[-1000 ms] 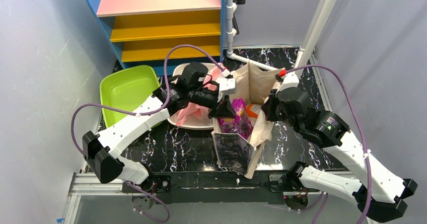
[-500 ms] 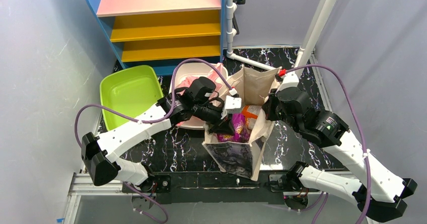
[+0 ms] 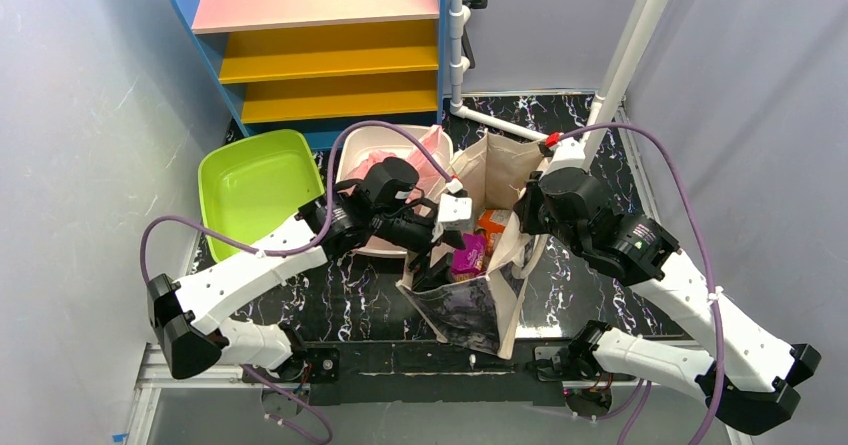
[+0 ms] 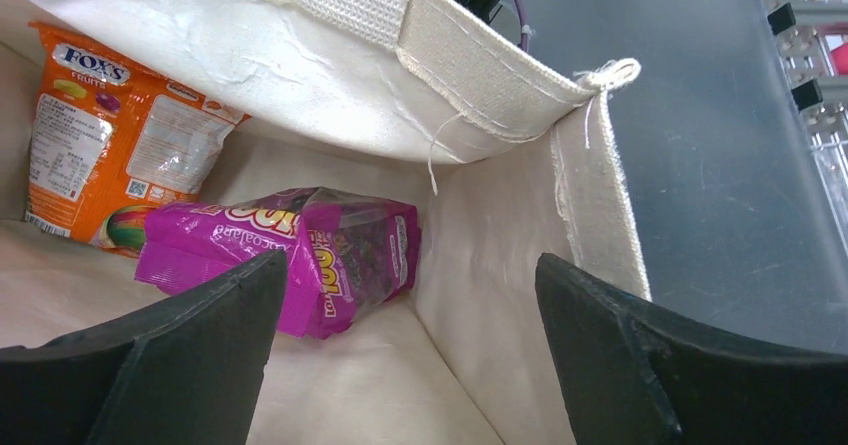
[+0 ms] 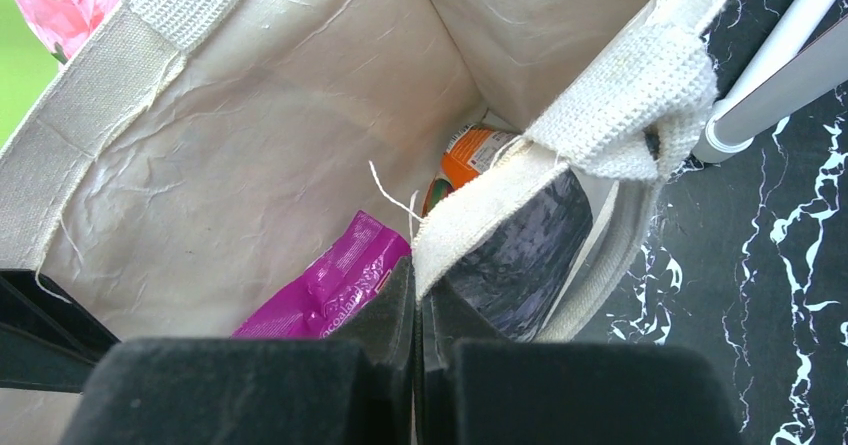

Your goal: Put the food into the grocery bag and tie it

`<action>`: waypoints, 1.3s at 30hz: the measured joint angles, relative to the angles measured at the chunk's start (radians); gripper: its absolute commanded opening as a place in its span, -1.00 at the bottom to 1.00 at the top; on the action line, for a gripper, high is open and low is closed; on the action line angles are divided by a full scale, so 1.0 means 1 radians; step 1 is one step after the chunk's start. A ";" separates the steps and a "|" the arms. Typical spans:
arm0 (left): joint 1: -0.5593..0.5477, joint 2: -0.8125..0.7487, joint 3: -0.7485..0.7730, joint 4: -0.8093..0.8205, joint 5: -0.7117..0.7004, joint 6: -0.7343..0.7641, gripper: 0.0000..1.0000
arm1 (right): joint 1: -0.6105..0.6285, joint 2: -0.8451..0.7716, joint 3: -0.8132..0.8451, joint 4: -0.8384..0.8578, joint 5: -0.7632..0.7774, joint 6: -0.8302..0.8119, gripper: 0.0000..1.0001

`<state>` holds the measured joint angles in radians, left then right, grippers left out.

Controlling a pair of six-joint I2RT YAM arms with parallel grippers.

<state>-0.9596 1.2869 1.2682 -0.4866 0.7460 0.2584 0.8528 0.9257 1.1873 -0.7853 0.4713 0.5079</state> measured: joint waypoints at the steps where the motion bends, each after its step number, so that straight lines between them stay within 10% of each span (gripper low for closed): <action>1: 0.000 -0.003 0.000 0.003 -0.002 -0.001 0.96 | 0.000 -0.001 0.000 0.000 -0.001 0.005 -0.97; 12: 0.000 -0.140 -0.029 0.074 -0.150 -0.082 0.96 | 0.000 -0.006 -0.002 -0.002 -0.002 0.016 -0.97; 39: 0.023 -0.151 0.152 -0.082 -1.028 -0.119 0.96 | 0.000 -0.031 -0.059 0.015 0.000 0.035 -0.97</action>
<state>-0.9363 1.1355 1.4204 -0.5690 -0.2817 0.1390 0.8528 0.8944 1.1282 -0.7704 0.4717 0.5434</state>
